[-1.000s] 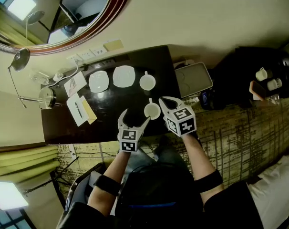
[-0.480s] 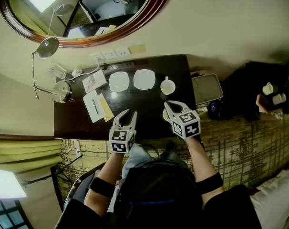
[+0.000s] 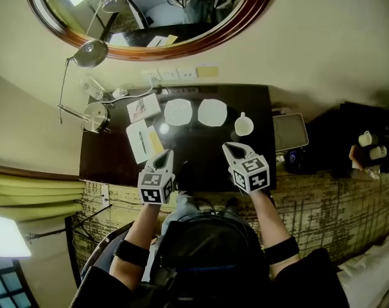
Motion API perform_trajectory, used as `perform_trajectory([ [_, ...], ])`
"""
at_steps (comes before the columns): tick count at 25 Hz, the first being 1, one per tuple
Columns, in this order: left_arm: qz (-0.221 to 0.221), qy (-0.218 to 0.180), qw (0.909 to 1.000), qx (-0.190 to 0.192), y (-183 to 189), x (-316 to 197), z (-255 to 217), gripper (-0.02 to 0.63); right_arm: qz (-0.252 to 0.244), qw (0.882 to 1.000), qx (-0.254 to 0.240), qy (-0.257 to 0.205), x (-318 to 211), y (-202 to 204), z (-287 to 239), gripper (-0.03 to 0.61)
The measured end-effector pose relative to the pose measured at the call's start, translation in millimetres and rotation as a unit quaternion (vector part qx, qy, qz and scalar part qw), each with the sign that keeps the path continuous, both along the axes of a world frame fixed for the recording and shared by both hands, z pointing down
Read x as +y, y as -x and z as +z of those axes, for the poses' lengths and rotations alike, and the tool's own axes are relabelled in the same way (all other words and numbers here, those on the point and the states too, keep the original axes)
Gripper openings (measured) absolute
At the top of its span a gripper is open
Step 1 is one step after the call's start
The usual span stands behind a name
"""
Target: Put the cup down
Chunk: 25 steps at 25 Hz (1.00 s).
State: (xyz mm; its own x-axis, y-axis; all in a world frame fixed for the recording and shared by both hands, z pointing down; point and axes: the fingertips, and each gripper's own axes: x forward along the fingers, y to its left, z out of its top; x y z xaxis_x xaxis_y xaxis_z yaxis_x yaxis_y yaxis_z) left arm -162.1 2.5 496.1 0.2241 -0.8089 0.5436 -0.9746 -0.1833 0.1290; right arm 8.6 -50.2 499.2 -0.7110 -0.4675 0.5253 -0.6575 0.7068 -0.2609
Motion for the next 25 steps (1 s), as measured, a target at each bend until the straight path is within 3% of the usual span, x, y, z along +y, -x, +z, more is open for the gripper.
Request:
perform_trajectory([
  [6, -0.016, 0.006, 0.9998, 0.007, 22, -2, 5, 0.002, -0.026, 0.999, 0.018, 0.004, 12, 24, 8, 0.000],
  [14, 0.000, 0.015, 0.9999, 0.000, 21, 2, 9, 0.002, -0.047, 0.998, 0.032, 0.017, 22, 40, 22, 0.000],
  [25, -0.014, 0.011, 0.9997, 0.017, 16, -3, 16, 0.002, -0.050, 0.998, 0.037, 0.027, 20, 33, 28, 0.000],
])
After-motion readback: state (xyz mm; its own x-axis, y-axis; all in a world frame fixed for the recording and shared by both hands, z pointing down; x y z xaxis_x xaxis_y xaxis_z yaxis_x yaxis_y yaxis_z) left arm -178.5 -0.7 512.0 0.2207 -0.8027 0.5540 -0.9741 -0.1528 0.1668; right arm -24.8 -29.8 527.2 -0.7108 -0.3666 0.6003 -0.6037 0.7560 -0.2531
